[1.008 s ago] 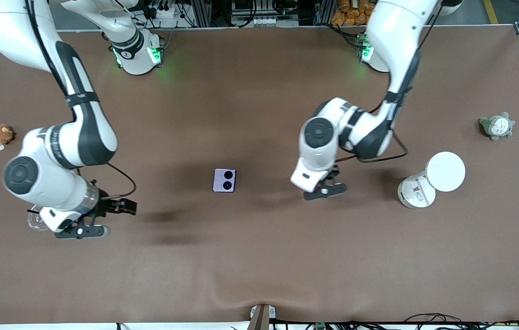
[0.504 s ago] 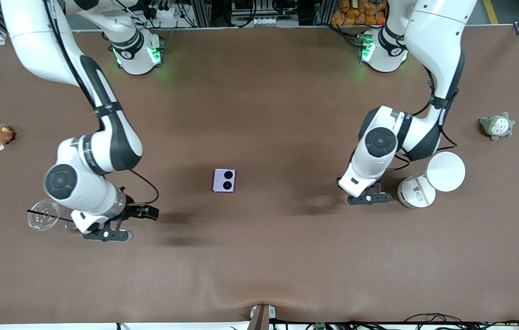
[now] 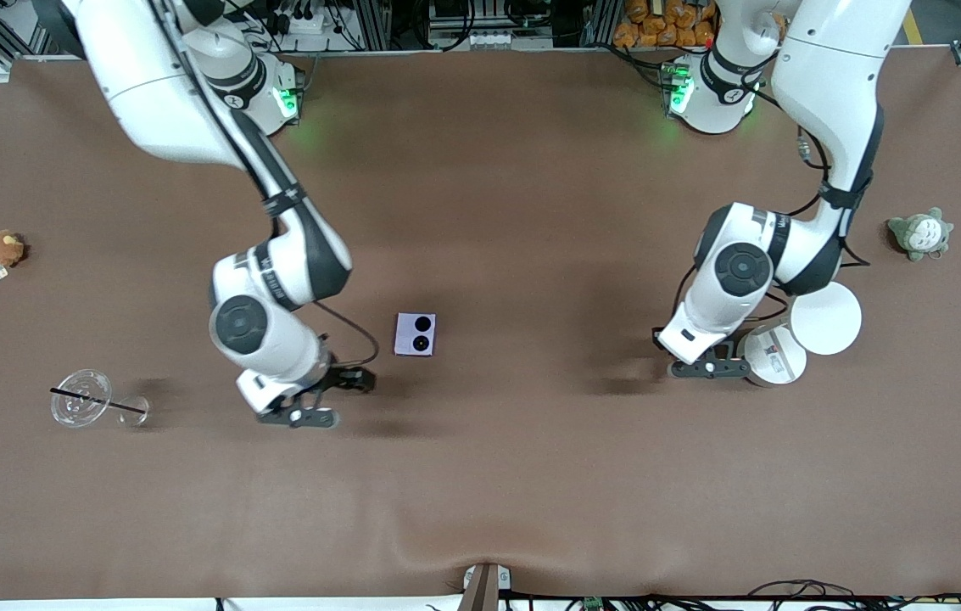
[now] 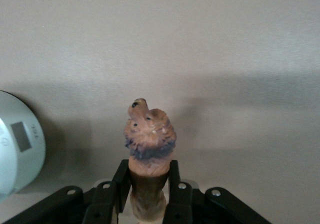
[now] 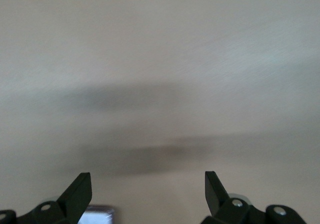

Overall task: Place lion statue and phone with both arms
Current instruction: 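Carry the lion toward the lamp while the right gripper reaches the phone, then grasp the white phone with the right gripper while the left gripper lowers the lion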

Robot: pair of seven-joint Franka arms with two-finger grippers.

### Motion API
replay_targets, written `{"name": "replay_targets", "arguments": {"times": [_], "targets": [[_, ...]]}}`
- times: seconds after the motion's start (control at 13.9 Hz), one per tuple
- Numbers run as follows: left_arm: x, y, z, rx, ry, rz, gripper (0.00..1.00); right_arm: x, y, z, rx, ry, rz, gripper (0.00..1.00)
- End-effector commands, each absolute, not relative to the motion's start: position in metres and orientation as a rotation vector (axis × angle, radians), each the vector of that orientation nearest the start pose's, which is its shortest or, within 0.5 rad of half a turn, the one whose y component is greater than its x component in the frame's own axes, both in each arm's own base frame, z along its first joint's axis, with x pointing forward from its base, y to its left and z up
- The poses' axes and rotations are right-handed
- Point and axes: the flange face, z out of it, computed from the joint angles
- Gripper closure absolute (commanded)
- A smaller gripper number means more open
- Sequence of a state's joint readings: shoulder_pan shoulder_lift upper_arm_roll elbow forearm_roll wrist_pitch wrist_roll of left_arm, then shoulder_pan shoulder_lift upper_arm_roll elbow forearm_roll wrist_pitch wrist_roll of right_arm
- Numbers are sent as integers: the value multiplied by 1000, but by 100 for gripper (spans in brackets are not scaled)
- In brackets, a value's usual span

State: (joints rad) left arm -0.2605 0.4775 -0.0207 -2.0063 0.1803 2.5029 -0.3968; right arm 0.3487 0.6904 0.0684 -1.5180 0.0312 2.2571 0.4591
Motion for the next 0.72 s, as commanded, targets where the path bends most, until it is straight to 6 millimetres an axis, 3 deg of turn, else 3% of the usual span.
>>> {"name": "replay_targets", "arguments": {"times": [0.0, 0.22, 0.5, 0.65], "targets": [[577, -168, 224, -3050, 77, -111, 100, 635, 325, 252, -3061, 152, 5, 0], [578, -167, 217, -3056, 84, -124, 100, 615, 357, 236, -3074, 180, 41, 0], [586, -136, 216, -3050, 140, -119, 100, 598, 376, 198, -3109, 120, 92, 0], [587, -134, 205, -3057, 142, -130, 100, 587, 388, 186, -3122, 117, 109, 0]]}}
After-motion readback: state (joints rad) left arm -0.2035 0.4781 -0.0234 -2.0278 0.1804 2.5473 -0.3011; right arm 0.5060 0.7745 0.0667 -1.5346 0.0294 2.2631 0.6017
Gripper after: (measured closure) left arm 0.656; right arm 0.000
